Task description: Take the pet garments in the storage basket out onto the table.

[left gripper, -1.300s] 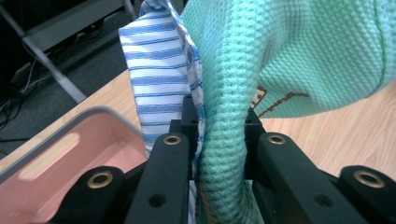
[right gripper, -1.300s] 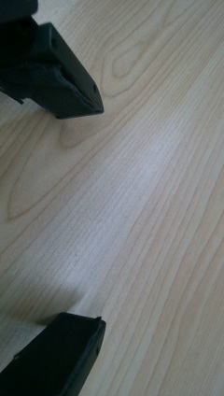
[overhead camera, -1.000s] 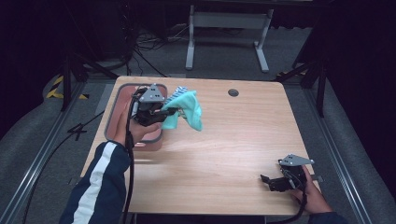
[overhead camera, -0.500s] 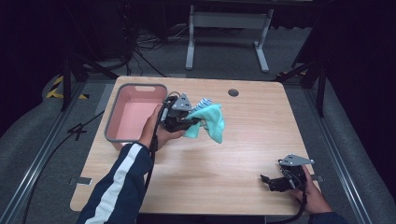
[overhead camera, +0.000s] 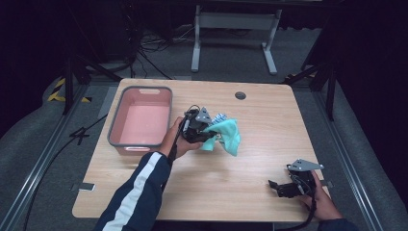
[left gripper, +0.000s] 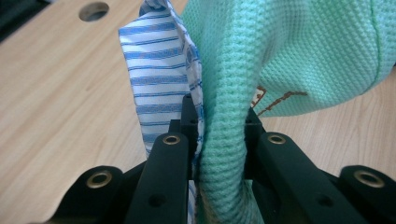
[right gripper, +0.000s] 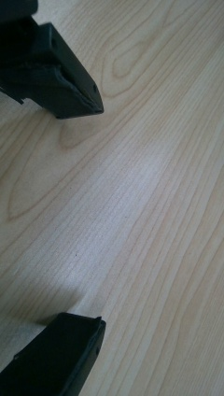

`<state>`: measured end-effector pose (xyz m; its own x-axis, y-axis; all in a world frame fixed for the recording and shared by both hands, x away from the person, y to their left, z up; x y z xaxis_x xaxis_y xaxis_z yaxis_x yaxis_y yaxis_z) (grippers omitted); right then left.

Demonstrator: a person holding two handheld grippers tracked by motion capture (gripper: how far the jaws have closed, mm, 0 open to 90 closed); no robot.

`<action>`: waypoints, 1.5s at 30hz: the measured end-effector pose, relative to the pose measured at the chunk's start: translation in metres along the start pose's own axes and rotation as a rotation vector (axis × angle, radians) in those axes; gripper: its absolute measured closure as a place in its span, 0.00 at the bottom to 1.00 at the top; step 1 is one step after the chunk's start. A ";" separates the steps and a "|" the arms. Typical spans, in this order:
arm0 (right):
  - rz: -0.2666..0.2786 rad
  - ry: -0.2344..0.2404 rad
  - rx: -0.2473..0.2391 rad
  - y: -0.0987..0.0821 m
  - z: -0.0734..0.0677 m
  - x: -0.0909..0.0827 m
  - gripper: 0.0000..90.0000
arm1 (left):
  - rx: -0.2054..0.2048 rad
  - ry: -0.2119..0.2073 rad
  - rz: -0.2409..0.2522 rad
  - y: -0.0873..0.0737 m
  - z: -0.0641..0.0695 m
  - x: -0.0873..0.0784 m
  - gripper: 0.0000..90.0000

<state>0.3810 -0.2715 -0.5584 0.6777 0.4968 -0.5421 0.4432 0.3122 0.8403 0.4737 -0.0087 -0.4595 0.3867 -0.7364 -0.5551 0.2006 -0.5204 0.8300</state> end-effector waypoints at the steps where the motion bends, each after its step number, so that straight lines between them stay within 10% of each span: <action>1: 0.000 0.000 0.000 0.000 0.000 0.000 0.01 | 0.000 0.000 0.000 0.000 0.000 0.000 0.88; 34: 0.000 0.000 0.000 0.000 0.000 0.000 0.01 | -0.067 -0.054 -0.100 -0.053 0.023 0.063 0.77; 45: 0.000 0.000 0.000 0.000 0.000 0.000 0.01 | -0.115 -0.048 -0.042 -0.038 0.029 0.055 0.46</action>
<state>0.3810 -0.2716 -0.5584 0.6778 0.4965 -0.5423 0.4435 0.3122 0.8401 0.4615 -0.0414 -0.5229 0.3329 -0.7365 -0.5888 0.3185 -0.4999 0.8054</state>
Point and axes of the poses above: each handheld gripper's, and its own axes: x roughly forward along the jaws, y roughly out of its top, z roughly to its right, the point moved 10 cm from there along x, roughly forward along the jaws, and after that the axes turned 12 degrees about z, right-handed, at the moved point
